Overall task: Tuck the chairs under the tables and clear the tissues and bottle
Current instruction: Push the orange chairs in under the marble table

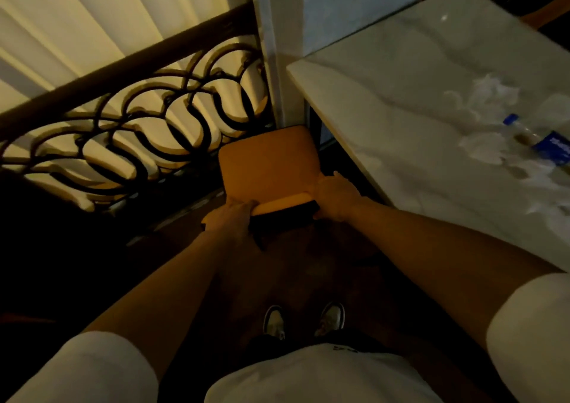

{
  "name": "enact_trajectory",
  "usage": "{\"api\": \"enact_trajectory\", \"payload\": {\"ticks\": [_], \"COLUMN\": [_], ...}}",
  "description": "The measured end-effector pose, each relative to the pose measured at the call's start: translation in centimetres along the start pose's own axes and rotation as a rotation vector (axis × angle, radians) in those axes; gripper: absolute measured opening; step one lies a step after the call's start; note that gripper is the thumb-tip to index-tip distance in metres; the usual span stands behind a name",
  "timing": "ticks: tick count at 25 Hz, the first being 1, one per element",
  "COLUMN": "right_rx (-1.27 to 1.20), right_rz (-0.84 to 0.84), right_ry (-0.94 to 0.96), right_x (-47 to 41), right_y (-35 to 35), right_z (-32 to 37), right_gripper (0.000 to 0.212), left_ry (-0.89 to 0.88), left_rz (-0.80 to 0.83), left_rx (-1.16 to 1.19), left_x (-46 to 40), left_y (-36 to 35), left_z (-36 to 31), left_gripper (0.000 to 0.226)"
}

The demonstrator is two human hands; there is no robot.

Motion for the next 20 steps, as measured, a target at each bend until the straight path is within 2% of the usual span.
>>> {"api": "enact_trajectory", "payload": {"ticks": [3,6,12,20], "right_rx": [-0.024,-0.017,-0.136,-0.169], "right_rz": [-0.056,-0.082,-0.064,-0.089], "right_ry": [0.076,0.082,-0.017,-0.203], "right_x": [-0.4,-0.5,1.1,7.5], "right_y": [-0.3,-0.7,-1.6,-5.8], "right_z": [-0.4,-0.7,1.0,7.9], "right_gripper": [0.026,0.015,0.011,0.016], "left_ry": [0.042,0.055,0.018,-0.226], "left_rz": [-0.018,-0.032,-0.002,-0.091], "left_rx": [-0.026,-0.042,-0.027,-0.128], "left_x": [-0.2,0.1,1.7,5.2], "left_y": [-0.1,0.1,-0.5,-2.7], "left_z": [-0.2,-0.3,0.1,2.9], "left_gripper": [0.053,0.053,0.049,0.041]}}
Point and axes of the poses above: each hand's wrist, its own x-axis away from the middle knuckle, its own y-axis out of the back of the hand, z = x × y, the point moved 1 cm from there along -x, towards the middle knuckle, and after that the axes turned 13 degrees about -x, right-handed, at the moved point
